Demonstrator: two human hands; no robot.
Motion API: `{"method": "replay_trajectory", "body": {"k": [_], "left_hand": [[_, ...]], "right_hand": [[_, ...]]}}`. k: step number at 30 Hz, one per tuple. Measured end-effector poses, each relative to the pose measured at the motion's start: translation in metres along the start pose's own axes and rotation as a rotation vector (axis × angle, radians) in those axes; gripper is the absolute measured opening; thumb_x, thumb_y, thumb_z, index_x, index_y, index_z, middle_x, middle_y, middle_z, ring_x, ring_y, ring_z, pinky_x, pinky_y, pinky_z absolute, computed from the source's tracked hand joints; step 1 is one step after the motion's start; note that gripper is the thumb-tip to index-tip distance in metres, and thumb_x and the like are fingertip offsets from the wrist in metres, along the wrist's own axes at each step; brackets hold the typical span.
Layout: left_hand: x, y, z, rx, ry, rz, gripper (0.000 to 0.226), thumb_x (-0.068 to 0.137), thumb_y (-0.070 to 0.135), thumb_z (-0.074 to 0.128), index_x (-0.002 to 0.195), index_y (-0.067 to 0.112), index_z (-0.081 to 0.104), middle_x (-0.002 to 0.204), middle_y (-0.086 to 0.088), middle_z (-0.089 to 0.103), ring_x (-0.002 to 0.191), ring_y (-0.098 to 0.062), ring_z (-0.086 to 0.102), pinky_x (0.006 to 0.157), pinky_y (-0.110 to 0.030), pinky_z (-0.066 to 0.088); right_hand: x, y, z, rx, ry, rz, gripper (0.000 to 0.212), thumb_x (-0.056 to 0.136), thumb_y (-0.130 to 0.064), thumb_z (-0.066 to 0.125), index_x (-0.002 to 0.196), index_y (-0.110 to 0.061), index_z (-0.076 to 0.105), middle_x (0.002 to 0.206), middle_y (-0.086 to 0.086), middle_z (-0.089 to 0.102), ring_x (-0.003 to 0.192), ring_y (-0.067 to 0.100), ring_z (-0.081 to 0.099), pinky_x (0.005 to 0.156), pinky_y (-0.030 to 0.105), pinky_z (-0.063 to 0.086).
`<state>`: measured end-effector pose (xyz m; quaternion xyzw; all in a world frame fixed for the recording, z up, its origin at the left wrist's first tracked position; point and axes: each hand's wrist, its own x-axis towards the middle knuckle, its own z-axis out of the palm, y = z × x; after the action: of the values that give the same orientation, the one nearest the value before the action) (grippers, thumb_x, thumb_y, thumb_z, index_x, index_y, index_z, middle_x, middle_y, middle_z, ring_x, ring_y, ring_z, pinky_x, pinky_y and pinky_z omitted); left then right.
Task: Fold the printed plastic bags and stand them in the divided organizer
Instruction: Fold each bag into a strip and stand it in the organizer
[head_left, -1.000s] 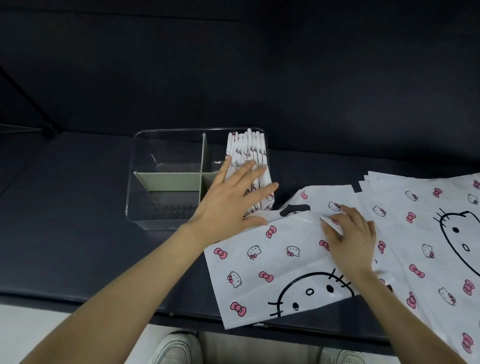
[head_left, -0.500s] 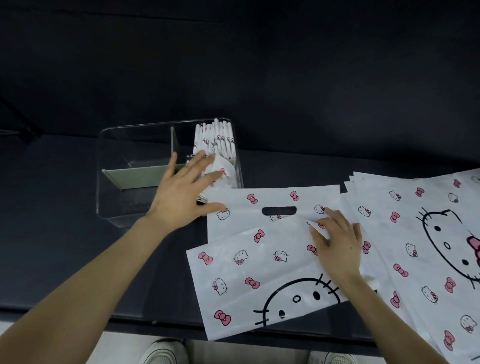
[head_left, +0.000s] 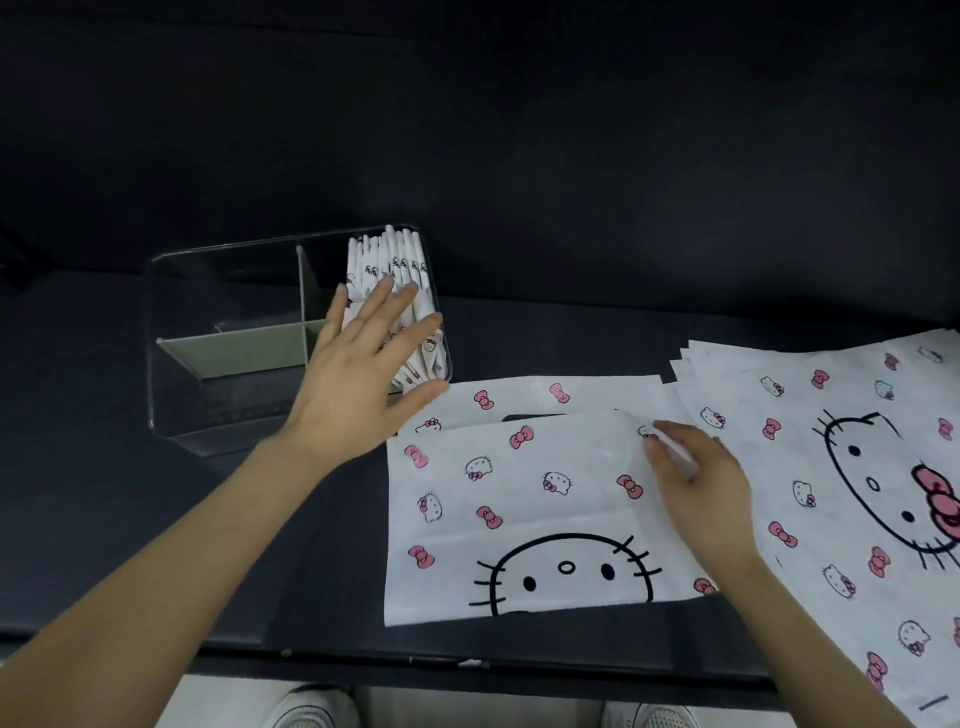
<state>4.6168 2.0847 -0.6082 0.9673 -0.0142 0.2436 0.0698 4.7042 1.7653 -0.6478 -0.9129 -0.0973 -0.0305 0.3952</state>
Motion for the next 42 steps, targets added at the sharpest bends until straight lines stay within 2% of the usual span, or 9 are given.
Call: {"method": "replay_trajectory", "body": {"k": [3,10,14,18,23,29,33,36,42], "left_hand": [[-0.023,0.038,-0.003,-0.065,0.057,0.006,0.043,0.095,0.038,0.048,0.121,0.007,0.064,0.134,-0.014,0.056,0.132,-0.029,0.044,0.116,-0.047,0.024],[-0.090,0.095,0.038,-0.072,-0.316,-0.069,0.053,0.100,0.048,0.030,0.134,0.018,0.057,0.143,-0.014,0.048,0.135,-0.033,0.041,0.112,-0.041,0.025],[-0.094,0.086,0.057,-0.033,-0.417,-0.092,0.055,0.102,0.050,0.019,0.147,0.025,0.037,0.155,-0.012,0.028,0.145,-0.030,0.019,0.114,-0.044,0.014],[-0.095,0.084,0.062,-0.010,-0.424,-0.071,0.055,0.101,0.049,0.021,0.150,0.025,0.029,0.158,-0.010,0.020,0.147,-0.030,0.014,0.114,-0.047,0.014],[-0.095,0.083,0.063,-0.009,-0.417,-0.069,0.056,0.101,0.048,0.024,0.151,0.024,0.029,0.158,-0.011,0.019,0.147,-0.029,0.013,0.115,-0.047,0.012],[-0.096,0.084,0.062,-0.012,-0.426,-0.052,0.056,0.101,0.049,0.024,0.151,0.024,0.028,0.158,-0.012,0.020,0.147,-0.030,0.014,0.115,-0.047,0.013],[-0.097,0.085,0.058,-0.008,-0.438,-0.021,0.056,0.102,0.050,0.019,0.151,0.024,0.027,0.157,-0.012,0.023,0.146,-0.029,0.014,0.114,-0.046,0.014],[-0.103,0.095,0.053,-0.048,-0.446,0.011,0.056,0.102,0.051,0.019,0.152,0.026,0.024,0.158,-0.011,0.020,0.147,-0.028,0.011,0.115,-0.045,0.012],[-0.102,0.122,0.054,-0.117,-0.435,0.055,0.054,0.101,0.052,0.024,0.149,0.028,0.031,0.157,-0.010,0.024,0.147,-0.026,0.015,0.115,-0.045,0.015]], "right_hand": [[0.007,0.000,-0.013,-0.009,-0.015,0.055,0.019,0.095,-0.030,0.055,0.103,-0.016,0.065,0.084,-0.004,0.066,0.077,0.021,0.059,0.071,0.028,0.041],[0.036,0.006,0.005,-0.258,-0.022,-0.020,0.019,0.096,-0.025,0.053,0.096,-0.010,0.064,0.080,0.006,0.065,0.075,0.025,0.054,0.063,0.029,0.032],[0.046,0.012,0.017,-0.389,0.008,-0.071,0.017,0.089,-0.022,0.063,0.099,-0.008,0.067,0.105,0.008,0.065,0.095,0.029,0.054,0.069,0.032,0.040],[0.063,0.009,0.014,-0.348,-0.157,-0.126,0.033,0.083,-0.021,0.071,0.112,-0.009,0.063,0.134,0.005,0.053,0.123,0.027,0.043,0.098,0.034,0.036],[0.087,-0.001,0.010,-0.290,-0.369,-0.052,0.066,0.080,-0.024,0.074,0.139,-0.016,0.044,0.123,0.000,0.055,0.118,0.023,0.045,0.094,0.030,0.035],[0.101,-0.014,-0.001,-0.631,-0.518,-0.100,0.036,0.079,-0.040,0.072,0.110,-0.023,0.067,0.113,0.002,0.058,0.116,0.023,0.046,0.091,0.030,0.032],[0.067,-0.022,-0.030,-0.211,-0.373,-0.019,0.017,0.078,-0.023,0.076,0.088,-0.018,0.064,0.098,-0.004,0.060,0.094,0.016,0.055,0.072,0.024,0.035],[0.041,-0.015,-0.066,0.172,-0.332,0.128,0.021,0.076,-0.013,0.079,0.087,-0.022,0.064,0.094,-0.014,0.063,0.094,0.001,0.057,0.075,0.019,0.041],[0.034,0.021,-0.071,0.125,-0.239,0.310,0.011,0.077,-0.010,0.077,0.082,-0.017,0.069,0.083,-0.006,0.065,0.081,0.017,0.058,0.068,0.026,0.042]]}}
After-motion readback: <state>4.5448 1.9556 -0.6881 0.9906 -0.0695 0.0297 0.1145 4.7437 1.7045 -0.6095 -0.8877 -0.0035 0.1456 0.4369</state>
